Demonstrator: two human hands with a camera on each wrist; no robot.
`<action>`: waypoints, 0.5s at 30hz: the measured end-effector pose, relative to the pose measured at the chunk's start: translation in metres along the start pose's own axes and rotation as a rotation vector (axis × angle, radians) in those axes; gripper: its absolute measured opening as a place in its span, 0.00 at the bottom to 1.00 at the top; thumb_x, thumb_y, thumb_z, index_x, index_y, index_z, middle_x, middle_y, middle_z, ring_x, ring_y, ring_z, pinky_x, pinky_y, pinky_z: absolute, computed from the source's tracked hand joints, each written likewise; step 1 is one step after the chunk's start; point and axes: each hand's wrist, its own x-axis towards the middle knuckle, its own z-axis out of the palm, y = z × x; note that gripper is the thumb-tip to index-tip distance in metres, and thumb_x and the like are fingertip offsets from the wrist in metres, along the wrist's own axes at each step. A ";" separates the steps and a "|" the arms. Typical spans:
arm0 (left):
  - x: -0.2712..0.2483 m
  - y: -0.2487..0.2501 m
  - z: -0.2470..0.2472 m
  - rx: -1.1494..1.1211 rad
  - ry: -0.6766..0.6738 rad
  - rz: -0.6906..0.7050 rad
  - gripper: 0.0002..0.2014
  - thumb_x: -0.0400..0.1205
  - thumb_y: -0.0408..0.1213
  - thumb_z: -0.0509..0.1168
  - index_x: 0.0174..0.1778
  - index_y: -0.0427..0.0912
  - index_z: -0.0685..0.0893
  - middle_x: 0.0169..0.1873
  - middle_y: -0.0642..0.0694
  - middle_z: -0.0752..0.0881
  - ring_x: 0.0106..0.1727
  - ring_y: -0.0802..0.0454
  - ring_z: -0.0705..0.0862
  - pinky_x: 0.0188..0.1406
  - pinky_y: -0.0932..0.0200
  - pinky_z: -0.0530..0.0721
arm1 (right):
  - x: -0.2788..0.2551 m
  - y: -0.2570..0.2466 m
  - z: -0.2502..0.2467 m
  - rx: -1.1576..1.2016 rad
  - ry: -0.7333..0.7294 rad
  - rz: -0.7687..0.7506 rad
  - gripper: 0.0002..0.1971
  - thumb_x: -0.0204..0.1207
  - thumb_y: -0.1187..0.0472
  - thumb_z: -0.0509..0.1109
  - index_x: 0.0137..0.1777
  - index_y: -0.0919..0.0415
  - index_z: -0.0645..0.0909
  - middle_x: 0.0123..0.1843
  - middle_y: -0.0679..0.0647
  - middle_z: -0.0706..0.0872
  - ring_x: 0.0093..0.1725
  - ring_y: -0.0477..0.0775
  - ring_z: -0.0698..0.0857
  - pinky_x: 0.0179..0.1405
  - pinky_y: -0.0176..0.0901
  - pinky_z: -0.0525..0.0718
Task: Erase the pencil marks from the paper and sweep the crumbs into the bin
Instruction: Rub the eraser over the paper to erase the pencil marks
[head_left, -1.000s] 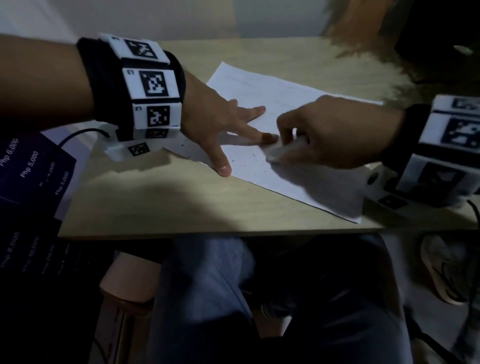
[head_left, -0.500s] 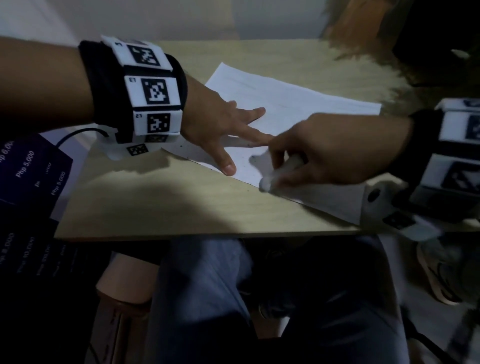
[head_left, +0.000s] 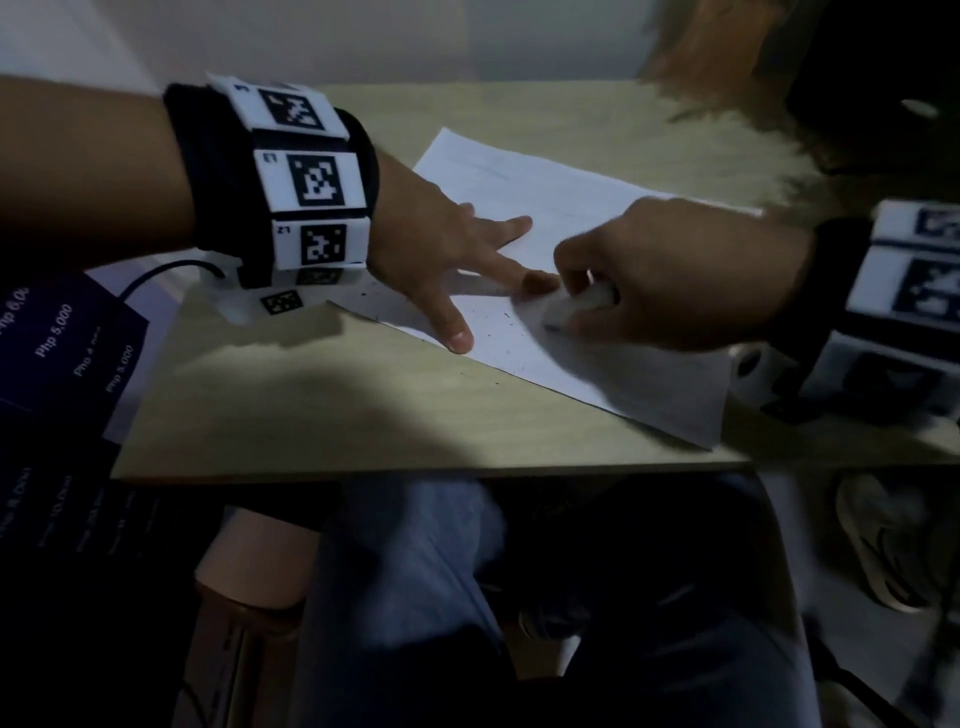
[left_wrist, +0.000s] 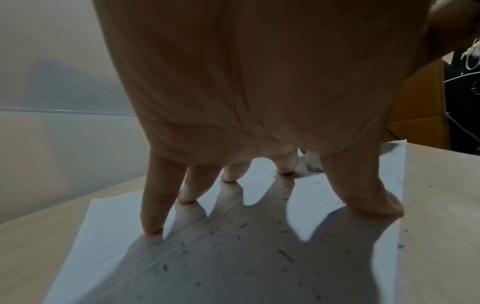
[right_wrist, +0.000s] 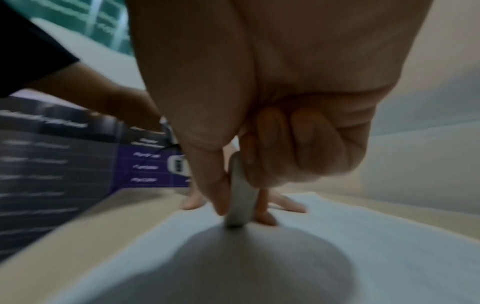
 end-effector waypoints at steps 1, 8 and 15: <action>0.000 0.000 0.000 -0.007 0.002 0.004 0.46 0.66 0.77 0.55 0.74 0.88 0.31 0.84 0.58 0.24 0.90 0.37 0.45 0.84 0.40 0.58 | -0.005 -0.008 0.003 0.013 -0.011 -0.037 0.14 0.75 0.39 0.64 0.42 0.48 0.74 0.33 0.45 0.75 0.34 0.53 0.76 0.40 0.50 0.77; -0.001 0.001 0.000 -0.012 -0.009 -0.003 0.48 0.63 0.78 0.54 0.75 0.87 0.32 0.84 0.58 0.23 0.90 0.38 0.44 0.85 0.39 0.56 | 0.006 0.006 -0.006 0.093 -0.067 0.041 0.25 0.67 0.28 0.61 0.45 0.48 0.82 0.34 0.47 0.83 0.34 0.43 0.78 0.38 0.45 0.74; 0.001 -0.001 0.001 -0.008 0.005 0.005 0.48 0.65 0.77 0.55 0.78 0.85 0.34 0.84 0.58 0.24 0.90 0.38 0.44 0.84 0.40 0.58 | -0.003 -0.012 -0.002 0.129 -0.133 -0.043 0.19 0.70 0.33 0.66 0.43 0.49 0.81 0.34 0.47 0.83 0.34 0.44 0.78 0.39 0.47 0.76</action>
